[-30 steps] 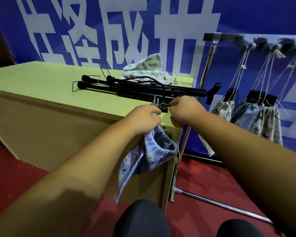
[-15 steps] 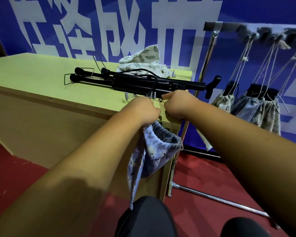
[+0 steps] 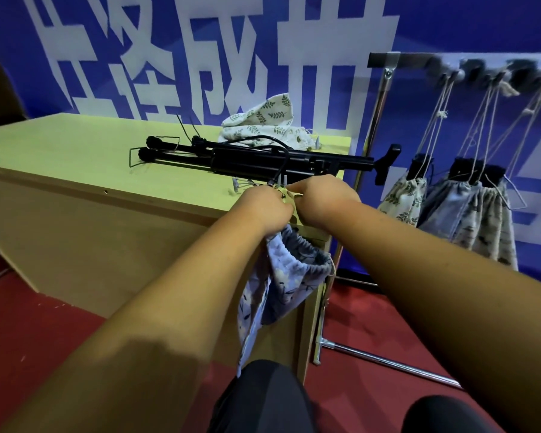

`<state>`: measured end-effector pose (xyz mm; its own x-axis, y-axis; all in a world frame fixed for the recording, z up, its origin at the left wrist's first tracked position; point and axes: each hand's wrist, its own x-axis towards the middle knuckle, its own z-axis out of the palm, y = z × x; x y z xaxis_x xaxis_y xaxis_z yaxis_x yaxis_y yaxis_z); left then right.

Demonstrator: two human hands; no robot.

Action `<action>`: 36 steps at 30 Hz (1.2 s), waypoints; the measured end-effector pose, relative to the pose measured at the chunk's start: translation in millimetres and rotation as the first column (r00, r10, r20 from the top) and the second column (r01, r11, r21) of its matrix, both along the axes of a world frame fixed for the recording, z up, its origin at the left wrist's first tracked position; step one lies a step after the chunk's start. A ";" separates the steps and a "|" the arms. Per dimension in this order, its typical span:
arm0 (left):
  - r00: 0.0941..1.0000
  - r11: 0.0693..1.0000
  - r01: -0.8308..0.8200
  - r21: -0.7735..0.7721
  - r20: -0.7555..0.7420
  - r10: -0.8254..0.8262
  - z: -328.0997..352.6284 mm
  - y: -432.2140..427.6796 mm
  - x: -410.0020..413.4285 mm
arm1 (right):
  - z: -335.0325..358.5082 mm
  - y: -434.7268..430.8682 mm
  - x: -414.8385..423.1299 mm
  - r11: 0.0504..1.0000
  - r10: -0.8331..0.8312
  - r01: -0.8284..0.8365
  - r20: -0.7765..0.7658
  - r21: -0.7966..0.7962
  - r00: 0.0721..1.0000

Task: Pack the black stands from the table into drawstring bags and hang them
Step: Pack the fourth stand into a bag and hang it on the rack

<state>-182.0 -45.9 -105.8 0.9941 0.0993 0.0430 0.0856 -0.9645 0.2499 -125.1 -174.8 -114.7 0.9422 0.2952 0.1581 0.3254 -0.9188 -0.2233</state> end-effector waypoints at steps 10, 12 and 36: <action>0.997 0.990 0.028 -0.140 0.074 -0.018 -11.3 2.0 -13.0 | -9.4 -15.5 -5.6 0.988 0.100 -0.104 0.036 0.111 0.994; 0.996 0.980 0.042 -0.193 0.089 -0.025 -15.2 4.1 -16.3 | -10.4 -18.3 -8.2 0.972 0.074 -0.074 0.008 0.221 0.997; 0.989 0.959 0.141 -0.246 -0.013 -0.149 -20.0 -46.9 -76.8 | -24.5 -61.7 -88.0 0.937 -0.035 0.007 0.073 0.348 0.997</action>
<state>-258.8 -92.8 -125.8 0.9991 -0.0427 0.0041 -0.0394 -0.8772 0.4785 -213.1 -236.5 -139.2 0.9286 0.1889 0.3194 0.3355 -0.7953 -0.5049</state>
